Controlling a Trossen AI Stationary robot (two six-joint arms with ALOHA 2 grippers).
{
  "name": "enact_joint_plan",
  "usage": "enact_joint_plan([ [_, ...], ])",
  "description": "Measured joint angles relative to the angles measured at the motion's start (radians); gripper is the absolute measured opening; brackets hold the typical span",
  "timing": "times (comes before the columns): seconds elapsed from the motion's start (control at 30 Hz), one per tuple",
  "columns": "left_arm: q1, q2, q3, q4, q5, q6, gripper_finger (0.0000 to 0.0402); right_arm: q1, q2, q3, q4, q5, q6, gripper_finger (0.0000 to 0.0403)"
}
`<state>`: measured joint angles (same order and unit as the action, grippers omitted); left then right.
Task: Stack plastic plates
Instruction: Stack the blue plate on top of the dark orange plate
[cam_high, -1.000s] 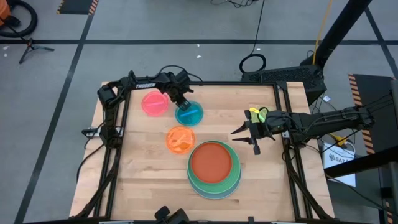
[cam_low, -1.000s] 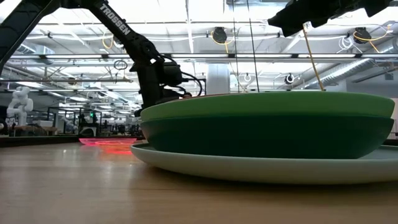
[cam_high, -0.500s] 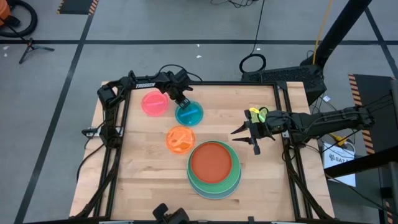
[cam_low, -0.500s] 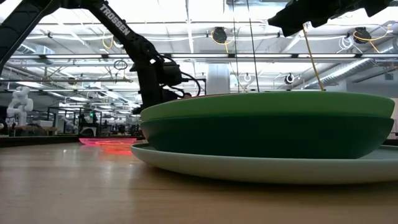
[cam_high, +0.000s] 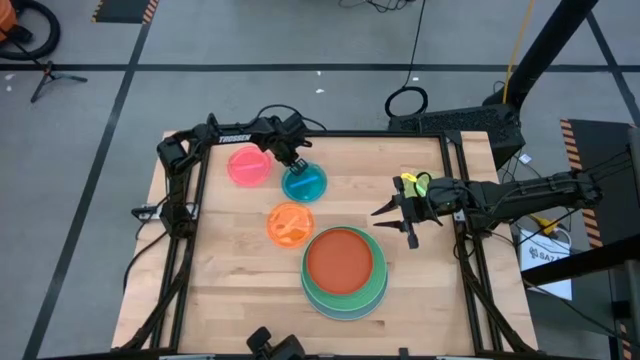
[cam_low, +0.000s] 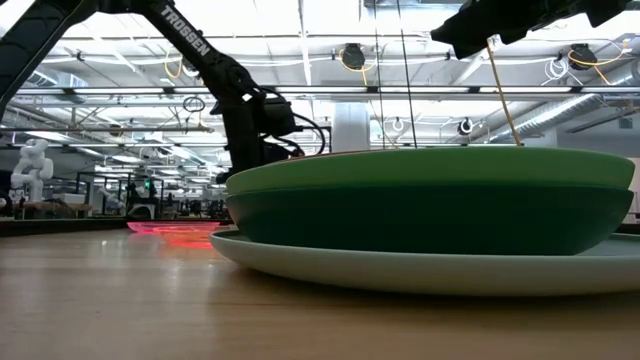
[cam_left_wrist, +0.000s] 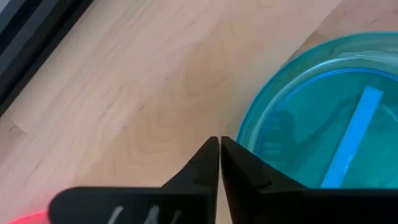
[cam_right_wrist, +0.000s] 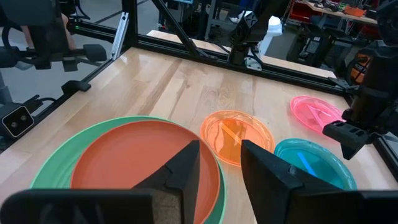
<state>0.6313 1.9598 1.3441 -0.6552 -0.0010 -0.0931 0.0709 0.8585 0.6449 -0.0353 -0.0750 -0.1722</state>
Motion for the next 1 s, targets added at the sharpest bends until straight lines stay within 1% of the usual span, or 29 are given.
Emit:
enact_joint_plan([
  [0.13,0.003,0.000,0.000,-0.002,0.017,-0.014,0.0059,0.000,0.000,0.000,0.000,0.000,0.000,0.0109],
  [0.33,0.003,0.000,0.000,-0.001,0.094,0.018,0.0117,0.000,0.000,0.000,-0.001,0.000,0.000,0.0109],
  [0.43,0.003,0.001,0.000,0.009,0.099,0.031,0.0136,0.000,0.000,0.000,-0.001,0.000,0.000,0.0109],
  [0.53,0.008,0.018,0.000,0.015,0.099,0.035,0.0142,0.000,0.000,0.000,-0.001,0.000,0.000,0.0109],
  [0.83,0.025,0.033,-0.001,0.026,0.099,0.049,0.0143,0.000,0.000,-0.001,-0.009,0.000,0.002,0.0109],
  [1.0,0.025,0.033,-0.001,0.021,0.158,0.064,0.0143,0.000,0.000,-0.001,-0.012,0.000,0.002,0.0109],
])
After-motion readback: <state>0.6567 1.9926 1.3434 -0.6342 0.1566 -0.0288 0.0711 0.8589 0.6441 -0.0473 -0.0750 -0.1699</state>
